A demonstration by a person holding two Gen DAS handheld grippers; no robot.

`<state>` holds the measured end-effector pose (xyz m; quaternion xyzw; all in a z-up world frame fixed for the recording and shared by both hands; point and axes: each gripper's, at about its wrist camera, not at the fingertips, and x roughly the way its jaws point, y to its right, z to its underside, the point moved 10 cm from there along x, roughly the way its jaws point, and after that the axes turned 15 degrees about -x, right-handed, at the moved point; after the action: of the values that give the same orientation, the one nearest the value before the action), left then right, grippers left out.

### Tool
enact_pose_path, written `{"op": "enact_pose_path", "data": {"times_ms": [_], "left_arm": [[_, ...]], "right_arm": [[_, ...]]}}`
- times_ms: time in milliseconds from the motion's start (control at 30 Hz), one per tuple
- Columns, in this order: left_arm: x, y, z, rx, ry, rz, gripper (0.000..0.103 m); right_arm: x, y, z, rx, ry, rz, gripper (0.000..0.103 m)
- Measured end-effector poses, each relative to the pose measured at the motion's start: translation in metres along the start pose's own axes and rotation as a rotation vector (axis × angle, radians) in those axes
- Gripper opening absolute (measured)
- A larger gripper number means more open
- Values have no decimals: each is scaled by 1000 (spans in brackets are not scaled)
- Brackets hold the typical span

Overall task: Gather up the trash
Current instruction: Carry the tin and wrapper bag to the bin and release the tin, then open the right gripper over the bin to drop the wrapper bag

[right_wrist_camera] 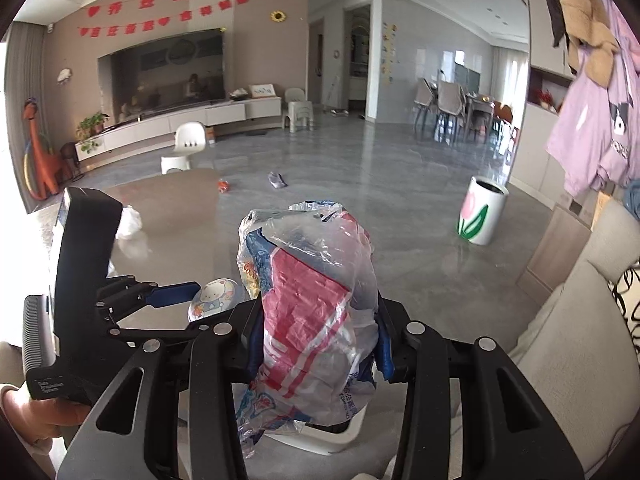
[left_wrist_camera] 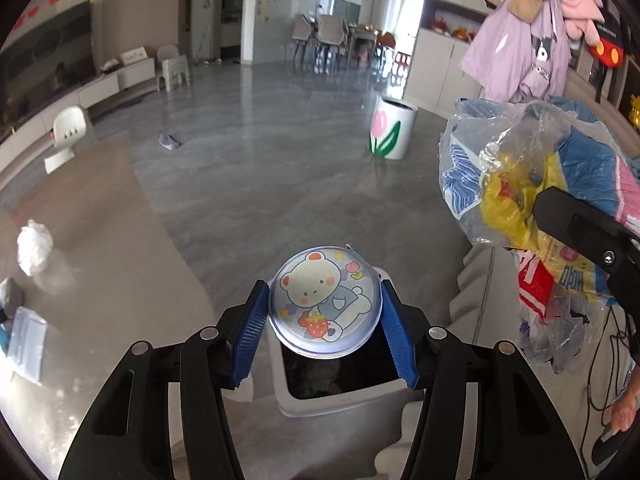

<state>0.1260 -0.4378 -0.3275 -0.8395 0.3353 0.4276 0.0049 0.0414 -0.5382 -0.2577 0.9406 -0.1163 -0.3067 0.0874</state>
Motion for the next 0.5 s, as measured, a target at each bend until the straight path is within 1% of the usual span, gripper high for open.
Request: {"op": "enact_pose_path", "data": {"times_ms": [67,100,133,167,200,267,367,500], "left_arm": [[12,6,4,8,-32,14,56],[23,9,9,18,-64,10,66],[30,6,11,27,-88,-20,95],[39,2,15,42,-110,-75,99],[48,-1,18,74,-115,-135,98],[57,0,24,118,-128,-158,98],[60,-1,25,117,-122,-162,98],[55,-7,14,108,-97,-183,98]], "right_arm": [[5,4,5,10,-13,0,44],[8,6,9,16,-21,2,44],[11,8,11,20,-28,3,44],[13,10,15,25,-37,4,44],[16,9,13,30,-41,2,44],[19,11,17,45,-49,-4,44],[25,10,22,51,-62,-7,44],[31,7,23,54,-74,-21,44]]}}
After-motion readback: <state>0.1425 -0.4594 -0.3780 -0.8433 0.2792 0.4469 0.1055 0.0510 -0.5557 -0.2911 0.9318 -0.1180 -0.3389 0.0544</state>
